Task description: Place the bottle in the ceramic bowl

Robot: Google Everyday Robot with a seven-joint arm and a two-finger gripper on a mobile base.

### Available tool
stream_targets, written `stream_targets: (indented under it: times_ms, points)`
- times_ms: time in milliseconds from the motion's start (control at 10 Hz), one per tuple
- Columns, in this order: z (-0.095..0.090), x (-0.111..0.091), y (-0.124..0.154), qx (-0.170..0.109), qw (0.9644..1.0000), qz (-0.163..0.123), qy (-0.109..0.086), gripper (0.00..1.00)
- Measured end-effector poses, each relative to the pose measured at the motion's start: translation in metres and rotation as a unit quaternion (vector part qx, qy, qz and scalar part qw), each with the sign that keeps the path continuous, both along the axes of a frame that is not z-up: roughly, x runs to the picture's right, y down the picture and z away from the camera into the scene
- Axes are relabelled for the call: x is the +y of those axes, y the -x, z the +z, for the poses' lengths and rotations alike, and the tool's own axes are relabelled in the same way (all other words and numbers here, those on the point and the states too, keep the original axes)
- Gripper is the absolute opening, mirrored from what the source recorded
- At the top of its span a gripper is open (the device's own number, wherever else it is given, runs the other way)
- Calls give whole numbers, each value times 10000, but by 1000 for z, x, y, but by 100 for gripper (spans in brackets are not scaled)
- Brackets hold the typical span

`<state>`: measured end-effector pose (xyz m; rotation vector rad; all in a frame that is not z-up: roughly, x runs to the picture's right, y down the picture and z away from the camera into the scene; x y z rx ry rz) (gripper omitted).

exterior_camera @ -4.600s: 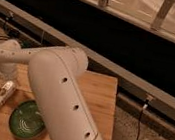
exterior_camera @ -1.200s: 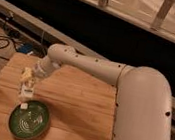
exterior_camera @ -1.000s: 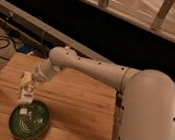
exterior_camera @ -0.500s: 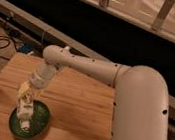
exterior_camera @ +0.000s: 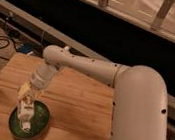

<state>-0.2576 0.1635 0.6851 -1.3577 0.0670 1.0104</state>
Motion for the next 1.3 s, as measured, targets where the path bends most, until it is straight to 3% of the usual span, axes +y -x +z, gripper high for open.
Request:
stream_targets:
  times_ms: [600, 1300]
  points:
    - [0, 0, 1, -3, 10000, -3, -2, 78]
    - [0, 0, 0, 1, 10000, 2, -2, 80]
